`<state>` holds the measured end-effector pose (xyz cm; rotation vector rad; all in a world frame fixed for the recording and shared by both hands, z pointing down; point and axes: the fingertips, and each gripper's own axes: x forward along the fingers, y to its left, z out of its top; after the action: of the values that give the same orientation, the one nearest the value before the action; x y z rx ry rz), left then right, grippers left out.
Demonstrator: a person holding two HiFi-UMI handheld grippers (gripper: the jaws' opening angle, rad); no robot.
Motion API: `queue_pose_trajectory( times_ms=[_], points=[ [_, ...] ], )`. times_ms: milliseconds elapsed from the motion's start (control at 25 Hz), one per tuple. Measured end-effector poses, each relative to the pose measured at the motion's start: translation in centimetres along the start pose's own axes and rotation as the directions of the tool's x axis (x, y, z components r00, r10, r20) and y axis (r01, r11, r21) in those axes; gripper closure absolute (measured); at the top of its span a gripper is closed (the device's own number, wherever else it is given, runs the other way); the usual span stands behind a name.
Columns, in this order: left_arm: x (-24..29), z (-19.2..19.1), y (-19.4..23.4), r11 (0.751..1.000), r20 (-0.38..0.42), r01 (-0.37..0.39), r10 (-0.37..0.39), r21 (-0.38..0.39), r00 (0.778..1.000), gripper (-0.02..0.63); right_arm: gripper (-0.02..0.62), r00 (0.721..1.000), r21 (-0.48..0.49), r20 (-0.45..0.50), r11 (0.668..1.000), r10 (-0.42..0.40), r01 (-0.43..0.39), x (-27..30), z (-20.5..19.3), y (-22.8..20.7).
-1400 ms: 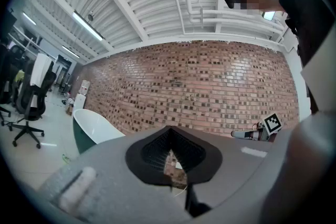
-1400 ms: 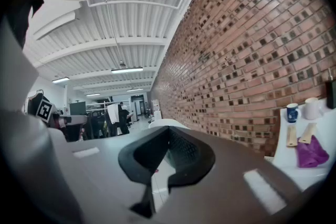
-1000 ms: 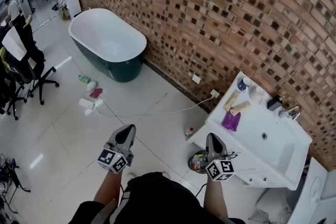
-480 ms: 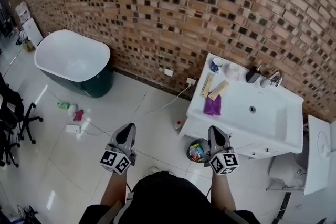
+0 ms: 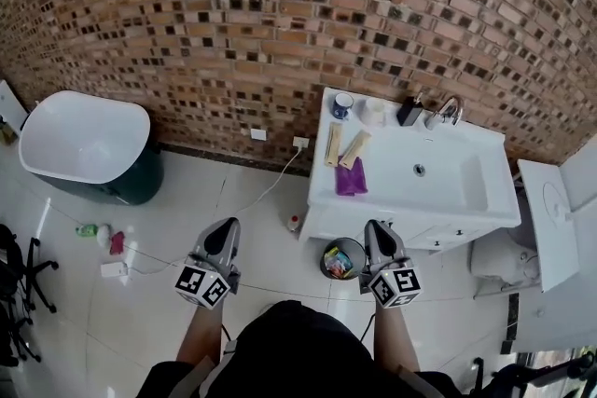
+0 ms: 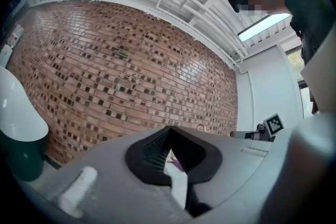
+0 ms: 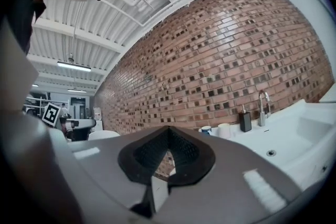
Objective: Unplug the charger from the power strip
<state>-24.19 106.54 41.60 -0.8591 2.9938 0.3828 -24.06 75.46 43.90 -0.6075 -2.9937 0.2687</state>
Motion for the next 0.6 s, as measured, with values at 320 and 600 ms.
queue_pose_trajectory(
  times_ms=[320, 600],
  points=[
    [3.5, -1.8, -3.3, 0.981, -0.039, 0.189, -0.191, -0.047, 0.981, 0.604, 0.591, 0.975, 0.018, 0.017, 0.975, -0.223, 0.223, -6.4, -0.3, -2.5],
    [4.8, -3.1, -6.0, 0.939, -0.062, 0.334, -0.340, -0.083, 0.938, 0.604, 0.591, 0.924, 0.028, 0.031, 0.924, -0.382, 0.381, -12.8, -0.3, -2.1]
  ],
)
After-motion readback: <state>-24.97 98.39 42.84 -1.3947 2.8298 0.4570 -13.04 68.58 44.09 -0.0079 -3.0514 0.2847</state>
